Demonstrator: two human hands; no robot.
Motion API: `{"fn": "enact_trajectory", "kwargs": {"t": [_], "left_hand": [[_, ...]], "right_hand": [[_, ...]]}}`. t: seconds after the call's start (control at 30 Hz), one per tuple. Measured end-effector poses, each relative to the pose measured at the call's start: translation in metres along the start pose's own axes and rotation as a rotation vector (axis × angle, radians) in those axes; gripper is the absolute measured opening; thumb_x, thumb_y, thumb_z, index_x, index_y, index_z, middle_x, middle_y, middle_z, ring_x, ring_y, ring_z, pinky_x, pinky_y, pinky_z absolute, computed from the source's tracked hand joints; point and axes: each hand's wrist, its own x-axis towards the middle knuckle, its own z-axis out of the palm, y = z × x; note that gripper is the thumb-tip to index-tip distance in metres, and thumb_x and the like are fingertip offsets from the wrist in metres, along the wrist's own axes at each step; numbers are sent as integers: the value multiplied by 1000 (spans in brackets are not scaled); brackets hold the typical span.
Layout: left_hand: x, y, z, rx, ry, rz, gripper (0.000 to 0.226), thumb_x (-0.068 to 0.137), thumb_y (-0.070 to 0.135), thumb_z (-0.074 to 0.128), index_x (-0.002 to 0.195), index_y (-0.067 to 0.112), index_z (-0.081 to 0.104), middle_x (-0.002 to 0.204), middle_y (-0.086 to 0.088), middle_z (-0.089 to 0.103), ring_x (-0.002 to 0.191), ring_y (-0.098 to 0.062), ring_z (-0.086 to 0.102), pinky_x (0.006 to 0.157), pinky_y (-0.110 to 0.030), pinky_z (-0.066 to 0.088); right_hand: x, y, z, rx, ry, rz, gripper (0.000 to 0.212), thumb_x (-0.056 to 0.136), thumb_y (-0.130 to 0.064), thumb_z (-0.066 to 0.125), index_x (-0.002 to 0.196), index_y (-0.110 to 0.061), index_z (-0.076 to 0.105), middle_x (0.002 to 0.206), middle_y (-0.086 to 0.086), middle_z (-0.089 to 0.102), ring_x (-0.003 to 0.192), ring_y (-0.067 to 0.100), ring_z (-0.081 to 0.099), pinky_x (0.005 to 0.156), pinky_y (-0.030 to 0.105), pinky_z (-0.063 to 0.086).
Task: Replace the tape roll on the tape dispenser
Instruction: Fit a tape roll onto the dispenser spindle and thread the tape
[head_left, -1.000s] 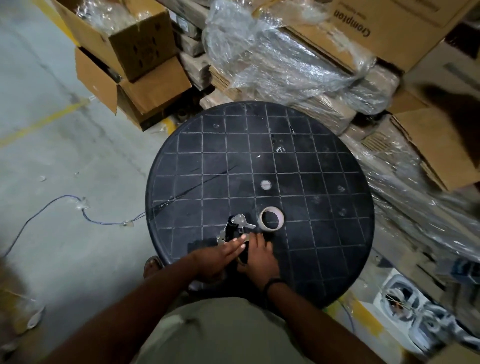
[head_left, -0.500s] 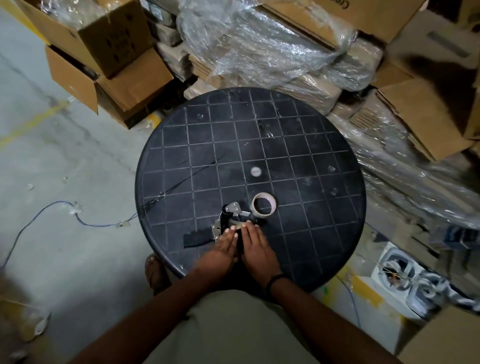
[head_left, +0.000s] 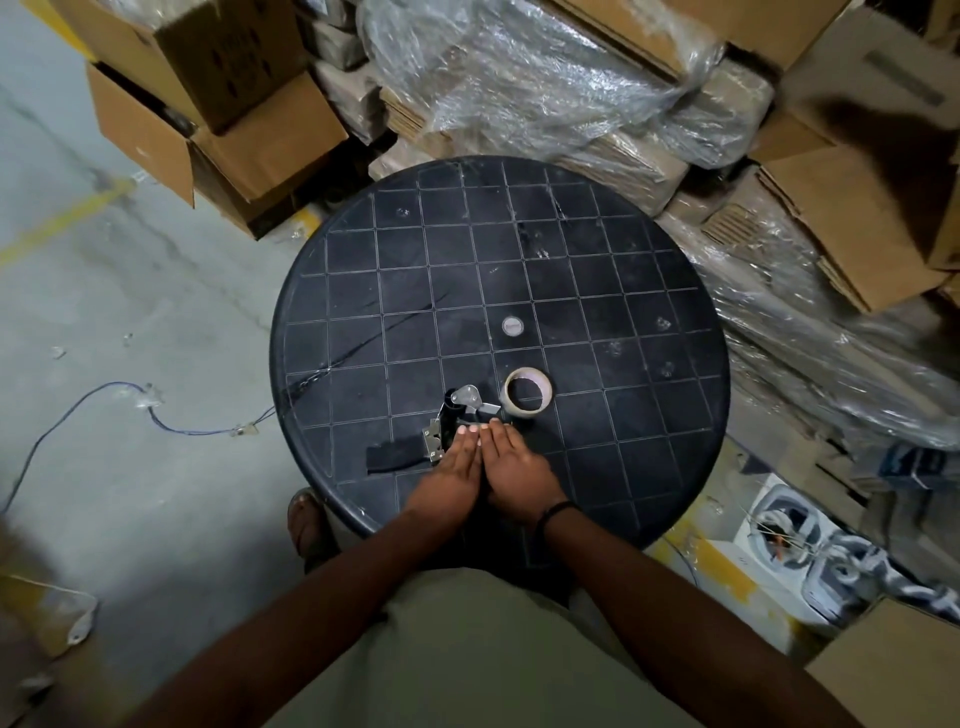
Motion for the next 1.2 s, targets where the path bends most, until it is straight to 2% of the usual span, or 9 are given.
{"fn": "enact_trajectory", "kwargs": {"t": [0.23, 0.33, 0.47, 0.63, 0.73, 0.83, 0.9, 1.0, 1.2], "left_hand": [[-7, -2, -2, -109, 61, 33, 58, 94, 7, 47, 149, -4, 31, 159, -22, 22, 147, -34, 23, 105, -37, 47], [-13, -11, -3, -191, 20, 33, 61, 101, 16, 43, 155, 6, 18, 165, -10, 5, 152, -24, 6, 107, -35, 41], [-8, -31, -9, -283, 145, -134, 51, 99, 18, 49, 147, 2, 40, 157, -15, 33, 147, -28, 30, 109, -40, 43], [14, -58, -15, -30, -67, -48, 66, 104, 34, 37, 154, 0, 13, 164, -16, 0, 152, -30, -1, 122, -43, 19], [27, -71, -21, -172, -108, -103, 64, 104, 36, 36, 155, 1, 16, 164, -15, 6, 151, -31, 11, 118, -45, 27], [39, -86, -28, -337, 17, -270, 49, 101, 30, 39, 144, 7, 44, 140, -20, 54, 126, -35, 54, 95, -39, 47], [48, -93, -29, -374, 65, -328, 36, 97, 37, 42, 116, 17, 64, 110, -16, 70, 102, -36, 65, 76, -37, 49], [61, -93, -28, -413, 15, -434, 33, 94, 44, 51, 86, 16, 67, 83, -12, 71, 82, -34, 67, 61, -31, 44], [79, -84, -25, -466, 73, -612, 30, 85, 41, 63, 90, 13, 74, 81, -14, 73, 82, -34, 70, 61, -29, 47]], "right_hand": [[-5, 5, -5, 66, -76, -15, 91, 86, -38, 63, 156, -11, 14, 163, 15, 15, 152, 29, 14, 110, 46, 43], [-5, 2, -3, 172, -97, 80, 95, 83, -44, 65, 156, -12, 12, 163, 15, 12, 152, 30, 12, 107, 49, 45], [-4, -4, -3, 179, -110, 155, 93, 83, -37, 63, 156, -12, 12, 163, 17, 13, 152, 31, 14, 106, 50, 46], [0, -7, -7, 121, -110, 143, 90, 86, -36, 62, 156, -10, 11, 164, 17, 12, 152, 31, 15, 102, 51, 47], [3, -10, -11, 114, -103, 147, 88, 86, -31, 63, 155, -9, 13, 163, 19, 14, 151, 33, 16, 100, 52, 47], [4, -13, -12, 117, -85, 151, 82, 88, -25, 58, 154, -7, 15, 162, 20, 15, 151, 35, 17, 101, 52, 46], [4, -14, -10, 109, -62, 141, 74, 90, -19, 51, 154, -5, 17, 162, 21, 17, 151, 35, 16, 104, 51, 44], [5, -14, -6, 114, -48, 128, 69, 91, -14, 46, 154, -3, 20, 162, 21, 20, 151, 35, 17, 107, 51, 45], [12, -12, -1, 99, -64, 133, 70, 88, -14, 53, 152, -1, 28, 158, 22, 30, 147, 37, 28, 98, 51, 52]]}}
